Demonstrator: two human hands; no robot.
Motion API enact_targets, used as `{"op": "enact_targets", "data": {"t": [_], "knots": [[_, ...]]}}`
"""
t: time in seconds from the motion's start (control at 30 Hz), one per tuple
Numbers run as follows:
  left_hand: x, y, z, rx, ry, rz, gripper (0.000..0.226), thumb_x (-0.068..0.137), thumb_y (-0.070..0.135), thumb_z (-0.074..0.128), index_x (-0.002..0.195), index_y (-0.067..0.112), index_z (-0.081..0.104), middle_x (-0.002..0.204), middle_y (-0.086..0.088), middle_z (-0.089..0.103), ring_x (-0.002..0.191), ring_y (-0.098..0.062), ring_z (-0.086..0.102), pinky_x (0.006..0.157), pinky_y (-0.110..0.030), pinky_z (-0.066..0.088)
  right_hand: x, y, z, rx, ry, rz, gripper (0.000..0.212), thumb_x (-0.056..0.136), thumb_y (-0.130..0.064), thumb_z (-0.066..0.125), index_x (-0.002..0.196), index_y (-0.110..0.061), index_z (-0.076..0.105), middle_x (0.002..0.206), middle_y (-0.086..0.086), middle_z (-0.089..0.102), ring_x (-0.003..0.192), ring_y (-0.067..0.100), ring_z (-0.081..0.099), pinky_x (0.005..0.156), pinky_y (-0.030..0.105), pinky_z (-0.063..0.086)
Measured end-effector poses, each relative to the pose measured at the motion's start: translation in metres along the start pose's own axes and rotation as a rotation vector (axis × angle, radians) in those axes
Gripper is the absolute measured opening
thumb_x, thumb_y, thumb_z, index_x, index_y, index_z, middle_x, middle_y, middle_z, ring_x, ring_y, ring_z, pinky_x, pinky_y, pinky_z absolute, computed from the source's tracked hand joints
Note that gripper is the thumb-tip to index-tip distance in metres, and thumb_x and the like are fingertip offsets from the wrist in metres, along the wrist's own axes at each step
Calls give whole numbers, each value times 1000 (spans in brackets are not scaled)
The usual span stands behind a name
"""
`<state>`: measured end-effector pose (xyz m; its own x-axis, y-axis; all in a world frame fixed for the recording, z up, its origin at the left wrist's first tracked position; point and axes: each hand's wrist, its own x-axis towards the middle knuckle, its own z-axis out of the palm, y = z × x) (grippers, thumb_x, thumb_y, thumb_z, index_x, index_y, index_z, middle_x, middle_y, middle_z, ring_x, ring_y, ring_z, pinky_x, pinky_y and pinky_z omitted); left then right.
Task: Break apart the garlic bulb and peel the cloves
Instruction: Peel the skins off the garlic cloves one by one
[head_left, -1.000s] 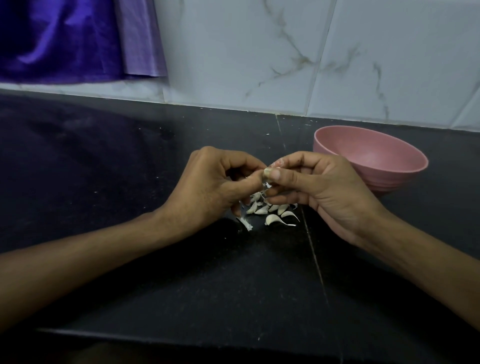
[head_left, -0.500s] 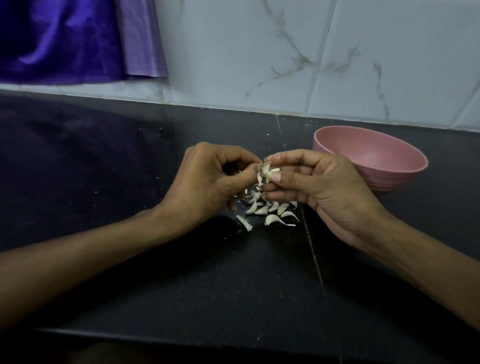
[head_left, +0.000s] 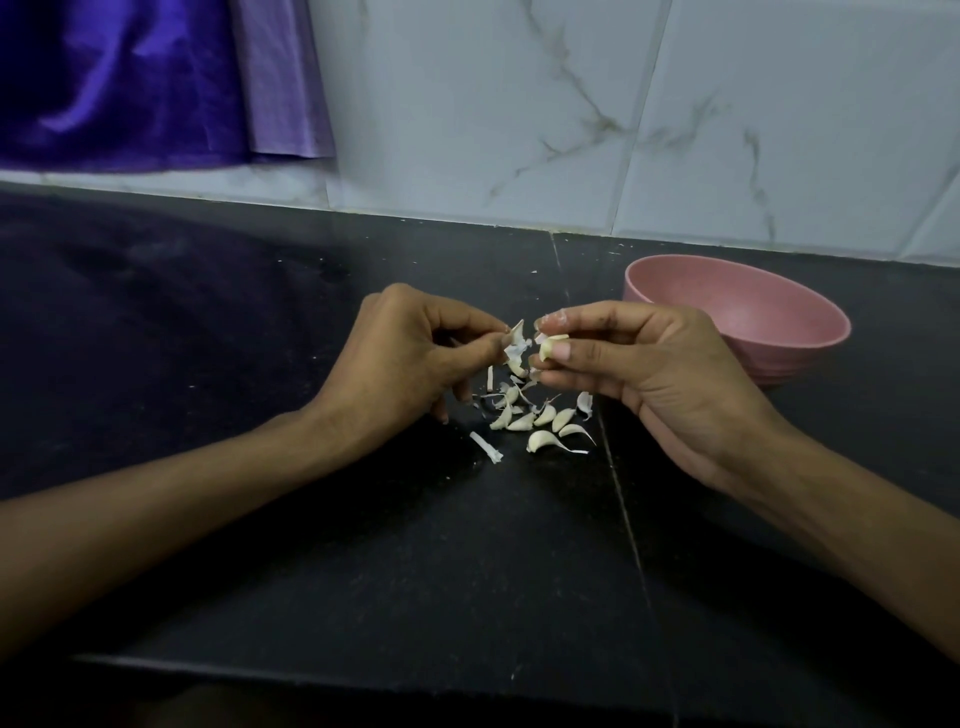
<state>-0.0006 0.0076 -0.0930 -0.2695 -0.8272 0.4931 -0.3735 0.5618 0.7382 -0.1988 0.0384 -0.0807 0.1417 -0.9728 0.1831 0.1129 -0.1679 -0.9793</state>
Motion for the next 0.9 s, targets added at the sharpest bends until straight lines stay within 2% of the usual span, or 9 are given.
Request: {"op": "enact_targets", "data": {"t": [0.17, 0.3, 0.43, 0.57, 0.7, 0.77, 0.83, 0.9], "knots": [[1, 2, 0, -8, 32, 13, 4, 85, 21, 73, 87, 20, 76, 51, 13, 64, 36, -7, 56, 37, -21, 45, -1, -1, 1, -10, 4, 4, 17, 78, 4, 68, 94, 3, 69, 82, 11, 72, 80, 24, 72, 78, 34, 61], [-1, 5, 0, -15, 45, 40, 16, 77, 29, 77, 81, 14, 77, 51, 8, 64, 37, -9, 57, 37, -23, 47, 0, -1, 0, -13, 7, 16, 13, 82, 11, 64, 91, 1, 67, 80, 11, 70, 81, 26, 72, 77, 34, 62], [0, 6, 0, -6, 54, 43, 22, 72, 33, 80, 76, 12, 75, 50, 8, 64, 37, -7, 56, 38, -20, 45, 1, -1, -1, -43, -9, -7, 24, 73, 1, 71, 96, -3, 69, 85, 12, 73, 77, 22, 71, 75, 31, 61], [1, 3, -1, -6, 73, 47, 22, 69, 36, 82, 73, 19, 68, 58, 10, 66, 38, -8, 56, 38, -19, 43, 2, 0, -4, -60, -24, -13, 37, 70, -3, 72, 106, -4, 68, 93, 13, 76, 82, 20, 72, 78, 28, 60], [2, -1, 0, -70, 17, 82, 13, 80, 24, 76, 91, 21, 70, 81, 3, 66, 43, -14, 57, 36, -30, 48, 2, 1, -4, -34, -37, -10, 44, 70, -2, 70, 114, -4, 64, 96, 15, 76, 84, 23, 73, 80, 29, 60], [2, -1, 1, -89, -12, 104, 20, 87, 14, 70, 105, 23, 71, 91, 4, 64, 47, -16, 58, 36, -34, 50, 3, 1, -4, -41, -34, -8, 46, 71, -3, 69, 116, -6, 62, 95, 15, 76, 83, 24, 74, 79, 30, 60], [2, -1, 1, -92, -46, 129, 24, 89, 12, 68, 111, 21, 71, 93, 5, 65, 48, -16, 59, 37, -34, 51, 3, 1, -3, -55, -33, -10, 50, 71, -4, 70, 120, -6, 60, 94, 16, 76, 80, 24, 74, 77, 30, 61], [1, 0, 2, -68, -69, 162, 22, 86, 18, 71, 108, 18, 73, 91, 6, 67, 47, -15, 59, 37, -34, 51, 2, 0, -2, -79, -36, -14, 52, 73, -3, 69, 123, -6, 58, 92, 16, 75, 78, 23, 72, 73, 30, 61]]}}
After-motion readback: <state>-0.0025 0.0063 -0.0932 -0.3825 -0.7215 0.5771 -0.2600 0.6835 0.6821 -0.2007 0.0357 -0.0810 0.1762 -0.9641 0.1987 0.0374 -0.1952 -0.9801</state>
